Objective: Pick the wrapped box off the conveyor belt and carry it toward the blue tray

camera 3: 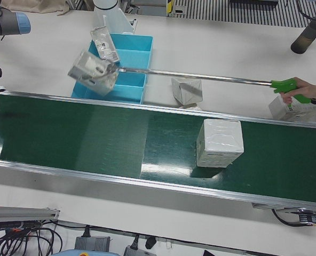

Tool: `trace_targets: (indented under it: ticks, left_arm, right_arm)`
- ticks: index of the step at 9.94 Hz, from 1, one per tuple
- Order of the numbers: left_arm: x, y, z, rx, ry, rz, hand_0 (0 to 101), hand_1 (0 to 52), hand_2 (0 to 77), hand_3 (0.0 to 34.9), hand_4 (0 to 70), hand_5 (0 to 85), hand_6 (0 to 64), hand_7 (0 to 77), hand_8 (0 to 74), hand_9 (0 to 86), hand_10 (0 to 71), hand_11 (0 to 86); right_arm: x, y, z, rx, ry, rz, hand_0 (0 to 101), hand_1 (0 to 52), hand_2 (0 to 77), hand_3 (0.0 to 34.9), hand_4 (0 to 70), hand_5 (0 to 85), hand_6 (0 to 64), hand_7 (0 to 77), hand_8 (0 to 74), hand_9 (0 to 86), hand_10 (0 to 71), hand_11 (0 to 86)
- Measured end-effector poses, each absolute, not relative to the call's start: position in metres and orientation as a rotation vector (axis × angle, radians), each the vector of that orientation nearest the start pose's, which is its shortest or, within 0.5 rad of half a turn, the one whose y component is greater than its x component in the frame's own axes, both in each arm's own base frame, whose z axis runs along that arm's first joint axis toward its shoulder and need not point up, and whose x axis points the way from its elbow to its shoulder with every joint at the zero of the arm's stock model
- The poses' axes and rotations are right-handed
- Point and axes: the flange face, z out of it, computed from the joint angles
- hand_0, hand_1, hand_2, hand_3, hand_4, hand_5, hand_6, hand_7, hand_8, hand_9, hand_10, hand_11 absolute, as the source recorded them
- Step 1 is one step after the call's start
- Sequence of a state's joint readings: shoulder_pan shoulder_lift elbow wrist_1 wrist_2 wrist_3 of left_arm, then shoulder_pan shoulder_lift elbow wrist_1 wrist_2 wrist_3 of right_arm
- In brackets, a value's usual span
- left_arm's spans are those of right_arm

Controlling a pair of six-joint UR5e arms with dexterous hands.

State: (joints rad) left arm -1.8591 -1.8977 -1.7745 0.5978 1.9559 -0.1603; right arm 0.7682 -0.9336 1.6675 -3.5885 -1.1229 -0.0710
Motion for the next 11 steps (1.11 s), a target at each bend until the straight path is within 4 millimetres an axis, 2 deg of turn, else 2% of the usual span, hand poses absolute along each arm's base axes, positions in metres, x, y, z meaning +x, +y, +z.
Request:
trace_targets:
  ticks: [11]
  left_arm:
    - [-0.2512,-0.5098,0.4722,-0.31,2.174,-2.335,0,0.0,0.5,0.0,0.0,1.1,0.5,0.5,0.5,0.5,0.5,0.5]
  right_arm:
    - [-0.3506,-0.5853,0.3127,0.503,2.589,-2.015,50,16.4,12.5,0.0,10.9,27.3,5.5,6.0,1.1,3.8,0.0,0.5]
